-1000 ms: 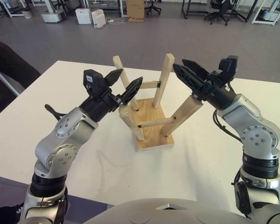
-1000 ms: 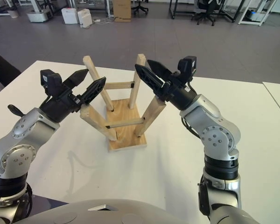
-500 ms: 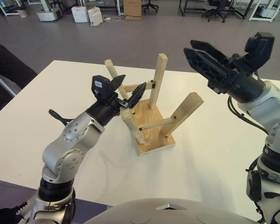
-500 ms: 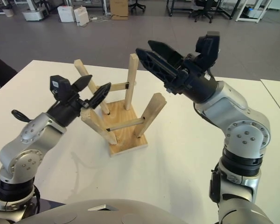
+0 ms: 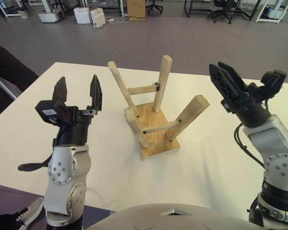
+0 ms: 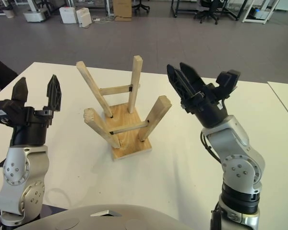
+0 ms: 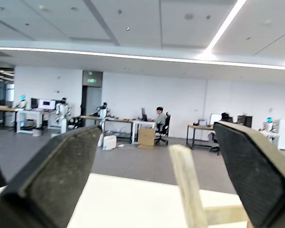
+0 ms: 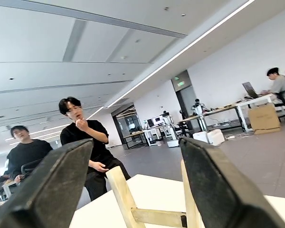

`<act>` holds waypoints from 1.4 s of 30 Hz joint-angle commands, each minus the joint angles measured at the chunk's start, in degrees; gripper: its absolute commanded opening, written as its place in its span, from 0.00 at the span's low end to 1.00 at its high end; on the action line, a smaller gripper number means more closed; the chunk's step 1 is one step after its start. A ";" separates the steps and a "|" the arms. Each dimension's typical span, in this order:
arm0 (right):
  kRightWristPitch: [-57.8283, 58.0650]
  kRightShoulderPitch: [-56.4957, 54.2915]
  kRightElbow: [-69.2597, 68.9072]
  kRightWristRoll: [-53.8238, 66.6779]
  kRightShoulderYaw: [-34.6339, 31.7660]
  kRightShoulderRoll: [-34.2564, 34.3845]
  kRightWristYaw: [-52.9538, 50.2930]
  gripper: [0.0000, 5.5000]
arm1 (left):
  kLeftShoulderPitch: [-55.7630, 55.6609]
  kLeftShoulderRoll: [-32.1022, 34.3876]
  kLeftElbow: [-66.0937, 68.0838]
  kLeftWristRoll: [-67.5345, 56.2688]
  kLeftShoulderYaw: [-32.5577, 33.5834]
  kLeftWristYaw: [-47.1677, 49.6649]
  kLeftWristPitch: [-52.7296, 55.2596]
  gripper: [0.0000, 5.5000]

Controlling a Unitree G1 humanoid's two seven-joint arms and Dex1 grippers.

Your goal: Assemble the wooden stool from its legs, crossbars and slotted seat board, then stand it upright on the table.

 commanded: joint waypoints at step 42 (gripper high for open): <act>-12.04 -11.43 53.83 -63.48 25.14 -4.29 8.48 0.61 | -51.43 13.92 115.20 28.98 -13.14 -37.52 -36.97 0.79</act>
